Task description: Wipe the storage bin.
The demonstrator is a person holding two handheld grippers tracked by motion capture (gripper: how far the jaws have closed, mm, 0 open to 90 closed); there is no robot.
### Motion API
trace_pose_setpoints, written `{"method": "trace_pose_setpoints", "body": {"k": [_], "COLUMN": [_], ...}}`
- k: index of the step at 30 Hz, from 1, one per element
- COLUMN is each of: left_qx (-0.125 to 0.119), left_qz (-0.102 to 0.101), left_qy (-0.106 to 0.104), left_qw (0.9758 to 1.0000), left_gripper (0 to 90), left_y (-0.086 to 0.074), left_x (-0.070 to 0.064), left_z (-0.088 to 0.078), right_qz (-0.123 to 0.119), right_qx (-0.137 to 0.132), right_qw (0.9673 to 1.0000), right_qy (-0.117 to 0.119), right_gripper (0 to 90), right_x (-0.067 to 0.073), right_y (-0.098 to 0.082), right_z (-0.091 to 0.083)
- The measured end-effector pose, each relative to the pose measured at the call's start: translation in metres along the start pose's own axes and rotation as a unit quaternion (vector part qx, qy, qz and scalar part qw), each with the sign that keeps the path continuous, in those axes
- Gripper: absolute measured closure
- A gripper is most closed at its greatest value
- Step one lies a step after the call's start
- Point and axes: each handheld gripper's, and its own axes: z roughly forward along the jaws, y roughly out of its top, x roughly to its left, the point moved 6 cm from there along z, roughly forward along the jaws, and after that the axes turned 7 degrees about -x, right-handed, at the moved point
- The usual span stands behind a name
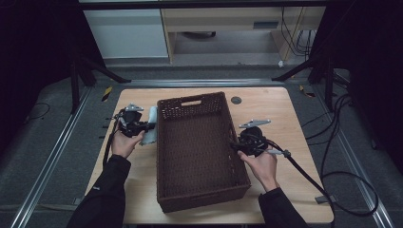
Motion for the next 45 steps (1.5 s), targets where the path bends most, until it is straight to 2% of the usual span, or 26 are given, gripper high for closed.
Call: {"method": "trace_pose_setpoints", "body": {"k": [2,4,9,11,14,17,20,22,23,26,31,33,34,35,38,40,45], "left_qx": [0.023,0.032,0.057,0.059,0.050,0.024,0.006,0.002,-0.008,-0.012,0.011,0.034,0.034,0.049,0.069,0.076,0.068], "left_qz": [0.004,0.001,0.005,0.005,0.006,-0.001,0.007,0.009,0.011,0.011,0.013,0.011,0.011,0.010,0.007,0.006,0.007], "left_qy": [0.000,-0.004,-0.007,-0.008,-0.006,-0.008,-0.006,-0.007,-0.008,-0.011,-0.012,-0.015,-0.015,-0.015,-0.017,-0.019,-0.017], "left_qw": [0.9997,0.9995,0.9983,0.9982,0.9987,0.9997,0.9999,0.9999,0.9999,0.9998,0.9998,0.9993,0.9993,0.9986,0.9975,0.9969,0.9975], "left_gripper": [82.4,82.4,82.4,82.5,82.5,82.5,82.5,82.5,82.5,82.5,82.5,82.5,82.5,82.5,82.5,82.5,82.5], "left_y": [-0.018,-0.027,-0.040,-0.041,-0.035,-0.021,-0.010,-0.007,-0.001,0.003,-0.007,-0.020,-0.020,-0.030,-0.042,-0.047,-0.044], "left_x": [-0.003,-0.007,-0.015,-0.017,-0.016,-0.014,-0.016,-0.017,-0.017,-0.018,-0.018,-0.019,-0.019,-0.021,-0.023,-0.025,-0.025], "left_z": [-0.002,-0.002,0.007,0.010,0.008,0.001,-0.007,-0.009,-0.011,-0.010,0.001,0.009,0.009,0.014,0.019,0.019,0.013], "right_qz": [-0.006,-0.008,-0.009,-0.005,0.006,0.017,0.021,0.024,0.025,0.024,0.024,0.016,0.016,0.009,0.015,0.013,-0.005], "right_qx": [0.004,0.008,0.027,0.026,0.028,0.030,0.029,0.029,0.029,0.027,0.026,0.021,0.021,0.004,-0.012,-0.012,0.011], "right_qw": [1.0000,0.9999,0.9995,0.9996,0.9996,0.9994,0.9993,0.9992,0.9992,0.9992,0.9993,0.9996,0.9996,0.9999,0.9998,0.9998,0.9999], "right_qy": [-0.003,-0.007,-0.013,-0.010,-0.002,-0.004,-0.010,-0.014,-0.016,-0.018,-0.012,-0.012,-0.012,-0.012,-0.007,-0.009,-0.006], "right_gripper": [57.5,57.2,59.2,61.6,68.3,70.7,72.0,72.3,72.4,72.1,71.2,66.7,66.7,61.5,58.7,58.5,58.4], "right_x": [0.001,0.002,0.006,0.006,0.007,0.007,0.006,0.005,0.004,-0.001,-0.004,-0.004,-0.004,-0.004,-0.005,-0.006,0.000], "right_y": [-0.002,-0.003,-0.010,-0.010,-0.011,-0.010,-0.009,-0.008,-0.007,-0.004,-0.002,-0.002,-0.002,0.001,0.005,0.005,-0.002], "right_z": [-0.001,-0.003,-0.002,-0.002,-0.001,-0.001,0.000,0.001,0.002,0.006,0.007,0.007,0.007,0.004,-0.003,-0.007,-0.006]}}
